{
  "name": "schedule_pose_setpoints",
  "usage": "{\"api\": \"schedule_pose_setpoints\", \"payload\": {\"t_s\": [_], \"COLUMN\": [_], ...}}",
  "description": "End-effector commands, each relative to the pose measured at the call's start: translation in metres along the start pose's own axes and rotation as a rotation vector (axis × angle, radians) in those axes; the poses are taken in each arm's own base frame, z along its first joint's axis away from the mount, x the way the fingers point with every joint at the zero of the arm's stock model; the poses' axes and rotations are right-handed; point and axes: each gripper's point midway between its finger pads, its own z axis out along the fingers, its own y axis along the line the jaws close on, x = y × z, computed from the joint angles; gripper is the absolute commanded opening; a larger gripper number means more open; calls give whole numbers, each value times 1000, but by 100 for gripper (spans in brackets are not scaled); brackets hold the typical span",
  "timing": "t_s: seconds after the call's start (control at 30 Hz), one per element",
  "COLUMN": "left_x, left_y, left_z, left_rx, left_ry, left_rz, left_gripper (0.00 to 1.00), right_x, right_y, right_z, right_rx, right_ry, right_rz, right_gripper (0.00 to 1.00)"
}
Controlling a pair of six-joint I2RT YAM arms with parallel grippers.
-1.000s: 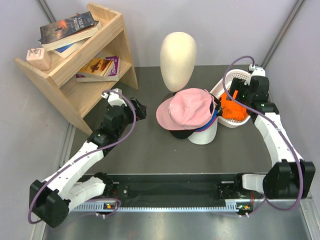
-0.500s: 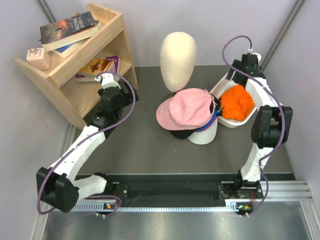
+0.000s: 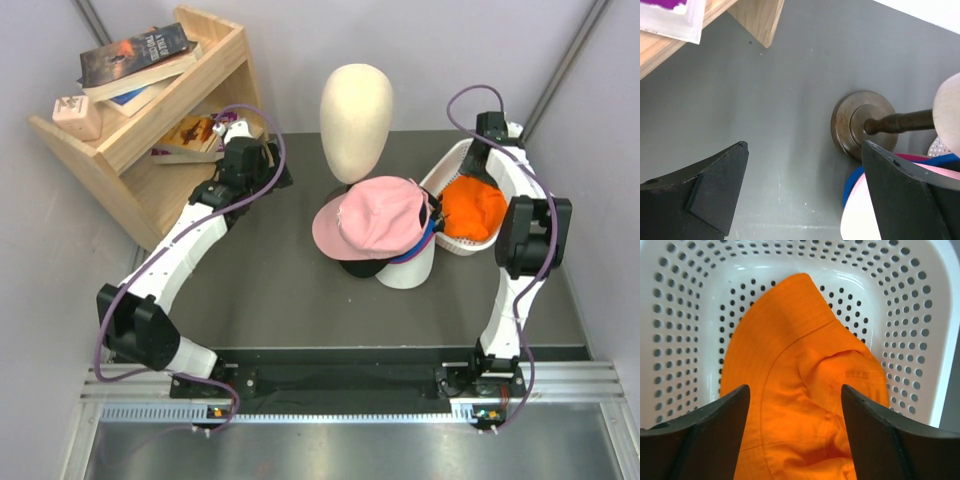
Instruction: Stack the hats
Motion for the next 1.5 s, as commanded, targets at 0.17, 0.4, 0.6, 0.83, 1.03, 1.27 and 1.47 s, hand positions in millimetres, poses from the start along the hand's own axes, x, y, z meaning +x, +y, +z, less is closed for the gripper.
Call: {"api": "schedule_pose_setpoints", "payload": {"t_s": [0.17,0.4,0.6,0.83,1.03,1.27,1.47], "left_x": [-28,-40,-55,-77,-95,-112,-124], "left_y": [-13,-19,-27,-52,-97,-180,-263], "left_z": [-14,-23,-33,-44,-57,-87,-118], "left_rx": [10,32,61,184,383,685,951], "left_ry": [20,1,-31,-83,-134,-182,-234], "left_rz": [40,23,34,97,133,157,97], "left_gripper": [99,99,99,95,93,93,94], "right_x": [80,97,87,-20,-105,-161,-166], "right_y": [-19,-20,-19,-30,-39,-26,23], "right_z": [40,51,40,-49,-153,-278,-364], "right_rx": [60,43,13,3,-69,-290,-504], "right_ry": [193,211,198,-58,-319,-600,-755], "right_rz": [-90,-117,-156,-131,-62,-84,-168], "right_gripper": [68,41,0,0,0,0,0]}}
